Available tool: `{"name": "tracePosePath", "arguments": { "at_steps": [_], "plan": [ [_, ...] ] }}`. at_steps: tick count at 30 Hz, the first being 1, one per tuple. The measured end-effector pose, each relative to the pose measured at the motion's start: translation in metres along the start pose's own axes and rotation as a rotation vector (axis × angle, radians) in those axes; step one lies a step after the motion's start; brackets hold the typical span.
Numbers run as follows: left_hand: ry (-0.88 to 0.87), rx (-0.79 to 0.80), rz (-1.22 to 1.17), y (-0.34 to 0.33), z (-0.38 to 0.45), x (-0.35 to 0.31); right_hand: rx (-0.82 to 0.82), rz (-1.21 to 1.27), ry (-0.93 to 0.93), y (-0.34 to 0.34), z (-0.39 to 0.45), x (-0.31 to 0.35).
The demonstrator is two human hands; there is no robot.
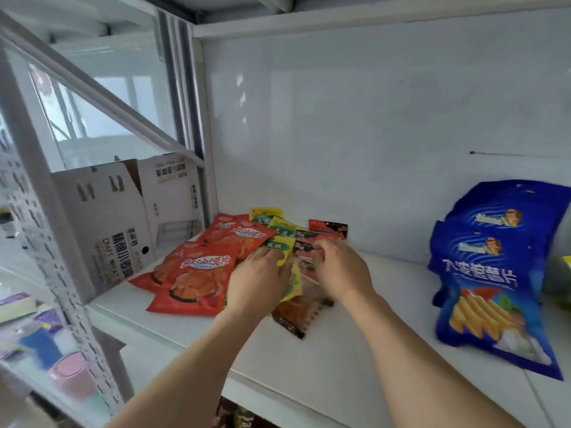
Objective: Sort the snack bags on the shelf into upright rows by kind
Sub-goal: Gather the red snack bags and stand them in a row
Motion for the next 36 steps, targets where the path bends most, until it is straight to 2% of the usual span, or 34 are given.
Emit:
{"name": "tracePosePath", "arguments": {
  "at_steps": [7,11,14,18,24,29,32,36],
  "plan": [
    [0.173,-0.003,-0.036,0.018,0.011,0.105,0.163,0.238,-0.147,-0.048,0.020,0.085],
    [0.341,0.014,0.006,0.021,0.015,0.145,0.241,0.223,-0.194,-0.075,0.032,0.111],
    [0.462,0.067,0.011,0.025,0.019,0.170,0.296,0.196,-0.250,-0.096,0.043,0.120],
    [0.531,0.176,0.017,0.022,0.021,0.195,0.321,0.240,-0.357,-0.113,0.061,0.125],
    [0.468,0.281,0.045,0.013,0.024,0.212,0.330,0.339,-0.519,-0.130,0.079,0.142],
    [0.338,0.310,0.053,0.012,0.035,0.227,0.313,0.237,-0.635,-0.131,0.084,0.154],
    [0.298,0.315,0.039,0.013,0.042,0.238,0.331,0.223,-0.623,-0.132,0.087,0.162],
    [0.283,0.259,-0.057,0.011,0.043,0.244,0.243,0.414,-0.725,-0.143,0.092,0.156]
  ]
}}
Point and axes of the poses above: each hand's wrist, its own z-axis towards the middle knuckle, its own y-axis out of the back of the hand, x = y × z, the point moved 2 cm from there along z, towards the middle knuckle, and after that the axes turned 8 degrees about -y, right-handed, at the moved point
